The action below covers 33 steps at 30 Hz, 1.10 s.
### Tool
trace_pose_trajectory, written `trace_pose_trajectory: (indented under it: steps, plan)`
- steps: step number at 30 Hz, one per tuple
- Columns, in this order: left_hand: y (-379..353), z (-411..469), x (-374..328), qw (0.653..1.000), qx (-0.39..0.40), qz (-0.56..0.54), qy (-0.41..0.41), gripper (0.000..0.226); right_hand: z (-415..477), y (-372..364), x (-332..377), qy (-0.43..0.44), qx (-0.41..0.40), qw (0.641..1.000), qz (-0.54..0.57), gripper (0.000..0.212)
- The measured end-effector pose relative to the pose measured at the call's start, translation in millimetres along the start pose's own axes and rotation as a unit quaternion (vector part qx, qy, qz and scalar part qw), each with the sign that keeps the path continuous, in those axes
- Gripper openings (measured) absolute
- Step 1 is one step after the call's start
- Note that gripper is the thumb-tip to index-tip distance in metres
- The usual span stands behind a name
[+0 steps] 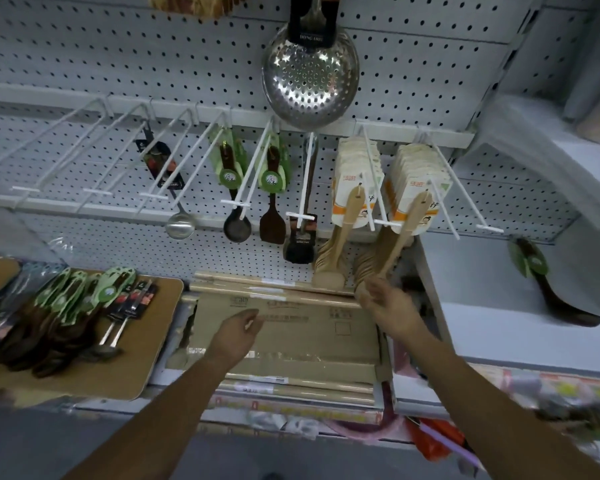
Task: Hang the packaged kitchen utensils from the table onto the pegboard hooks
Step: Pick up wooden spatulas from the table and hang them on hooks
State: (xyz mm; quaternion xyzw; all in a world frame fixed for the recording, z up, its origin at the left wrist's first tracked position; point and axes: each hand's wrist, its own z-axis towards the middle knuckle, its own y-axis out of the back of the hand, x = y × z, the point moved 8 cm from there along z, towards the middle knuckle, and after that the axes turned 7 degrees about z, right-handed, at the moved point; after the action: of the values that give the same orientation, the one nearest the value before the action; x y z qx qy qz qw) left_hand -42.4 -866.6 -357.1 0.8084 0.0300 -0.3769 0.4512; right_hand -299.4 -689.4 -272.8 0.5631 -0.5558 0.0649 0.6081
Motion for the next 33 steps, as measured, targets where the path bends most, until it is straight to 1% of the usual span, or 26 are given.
trace_pose_trajectory:
  steps: [2, 4, 8, 10, 11, 14, 15, 17, 20, 24, 28, 33]
  plan:
    - [32.3, -19.6, 20.3, 0.997, -0.03, 0.061, 0.024, 0.054, -8.2, -21.8, 11.5, 0.037, 0.052, 0.995, -0.074, 0.057]
    - [66.5, -47.4, 32.9, 0.986, -0.082, 0.142, 0.041, 0.058, -11.7, -41.5, 34.4, 0.093, 0.081, 0.984, -0.128, 0.064]
    - [115.3, -119.9, 48.0, 0.964, -0.148, 0.207, 0.079, 0.068, -31.4, -94.3, 100.8, 0.241, 0.123, 0.935, -0.229, 0.073]
    - [128.8, -153.1, 57.1, 0.951, -0.149, 0.253, 0.094, 0.08, -48.1, -126.0, 134.3, 0.308, 0.14, 0.909, -0.243, 0.078]
    - [135.2, -169.8, 62.8, 0.945, -0.154, 0.269, 0.108, 0.079, -57.1, -143.4, 148.2, 0.334, 0.157, 0.895, -0.25, 0.078]
    - [153.6, -218.6, 82.5, 0.927, -0.179, 0.301, 0.134, 0.055, -90.6, -190.0, 186.7, 0.392, 0.199, 0.858, -0.265, 0.074]
    - [160.7, -235.4, 88.0, 0.923, -0.189, 0.303, 0.145, 0.052, -101.3, -203.8, 198.4, 0.407, 0.209, 0.85, -0.26, 0.072]
    - [175.2, -267.5, 102.6, 0.911, -0.205, 0.313, 0.174, 0.057, -122.2, -230.2, 219.5, 0.433, 0.228, 0.834, -0.254, 0.07]
    - [192.1, -309.8, 131.2, 0.896, -0.215, 0.318, 0.223, 0.063, -152.6, -264.2, 248.0, 0.469, 0.247, 0.806, -0.264, 0.073]
    - [206.5, -352.4, 171.9, 0.895, -0.216, 0.285, 0.266, 0.071, -183.1, -310.1, 282.2, 0.502, 0.254, 0.778, -0.278, 0.071]
    - [219.4, -377.1, 215.2, 0.896, -0.207, 0.258, 0.297, 0.077, -205.9, -366.9, 307.1, 0.517, 0.279, 0.75, -0.302, 0.077]
    - [253.2, -394.3, 279.7, 0.899, -0.211, 0.233, 0.305, 0.084, -226.7, -439.5, 348.0, 0.533, 0.284, 0.733, -0.313, 0.075]
